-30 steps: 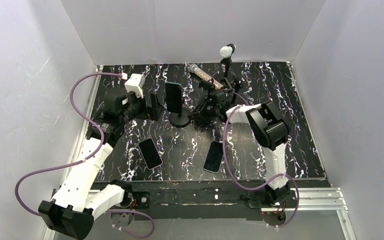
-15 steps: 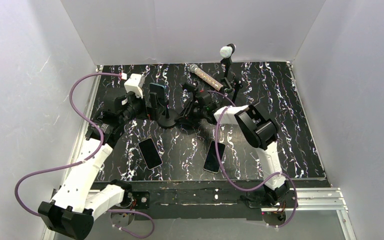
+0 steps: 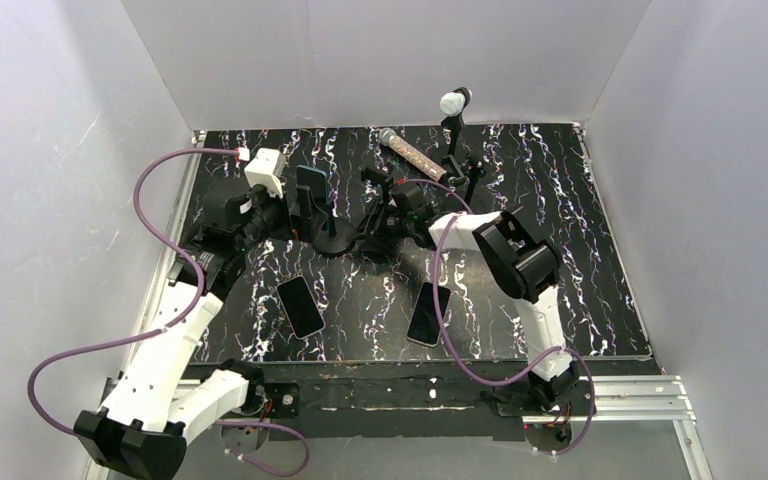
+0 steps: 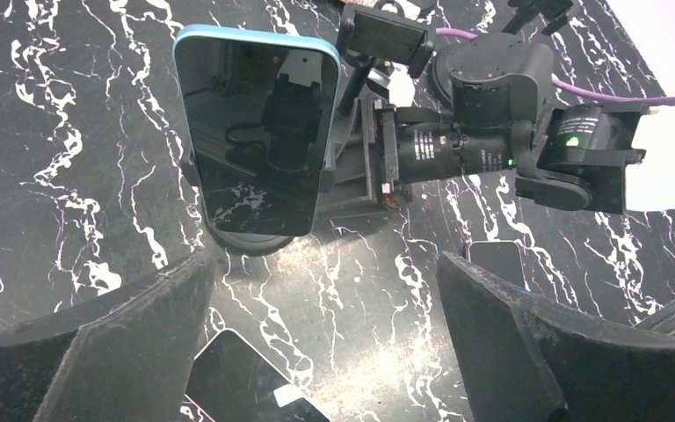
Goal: Place the phone on the phone stand
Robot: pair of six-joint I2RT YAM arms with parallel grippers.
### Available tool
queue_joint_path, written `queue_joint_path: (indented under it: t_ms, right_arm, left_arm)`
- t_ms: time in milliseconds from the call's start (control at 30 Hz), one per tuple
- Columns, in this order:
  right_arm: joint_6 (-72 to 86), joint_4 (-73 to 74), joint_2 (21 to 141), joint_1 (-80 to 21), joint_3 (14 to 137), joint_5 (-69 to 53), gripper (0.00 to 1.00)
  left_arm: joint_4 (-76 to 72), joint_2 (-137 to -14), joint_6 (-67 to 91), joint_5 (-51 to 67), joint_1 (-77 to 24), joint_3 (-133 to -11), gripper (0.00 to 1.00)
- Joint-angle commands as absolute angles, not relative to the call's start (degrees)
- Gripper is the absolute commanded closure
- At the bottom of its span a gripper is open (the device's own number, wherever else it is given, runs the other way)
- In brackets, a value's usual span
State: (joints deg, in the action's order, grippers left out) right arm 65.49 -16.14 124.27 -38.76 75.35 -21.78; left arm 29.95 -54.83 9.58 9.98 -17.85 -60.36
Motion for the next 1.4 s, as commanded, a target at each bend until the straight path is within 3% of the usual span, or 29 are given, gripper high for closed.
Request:
queue_joint_path:
  t_ms: [0,267,733,1000,1167,1267,1367]
  right_arm:
    - [59.1,-13.0,117.7,-39.5,73.1,-22.7,0.42]
    - [53.7,-9.7,108.6,-39.5,64.5,-22.2,0.27]
    - [37.7,8.7,88.8,-40.0,58.1,-16.6,0.25]
    - [28.3,13.1,70.4,-39.5,50.9,-8.3,0.02]
    - [28.2,14.3,62.8,-34.3,48.5,-10.7,0.02]
    - [29.1,16.6,57.5,-25.7,47.1,-16.0,0.02]
    - [29.0,17.9,54.8,-17.3,44.9,-20.6,0.02]
  left_arm:
    - [28.6,-52.1,8.7,9.2,-17.6,-59.6,0.02]
    - [28.0,-50.8,8.8,9.4,-17.6,-58.8,0.02]
    - [27.2,-50.0,9.1,9.1,-17.6,-58.1,0.02]
    - [25.5,-48.7,10.3,11.1,-17.6,-57.0,0.02]
    - [23.3,-47.0,15.2,17.7,-17.7,-54.2,0.02]
    - [22.2,-45.9,20.7,22.3,-18.8,-50.6,0.02]
    - [20.9,-47.7,23.9,16.8,-29.0,-48.4,0.02]
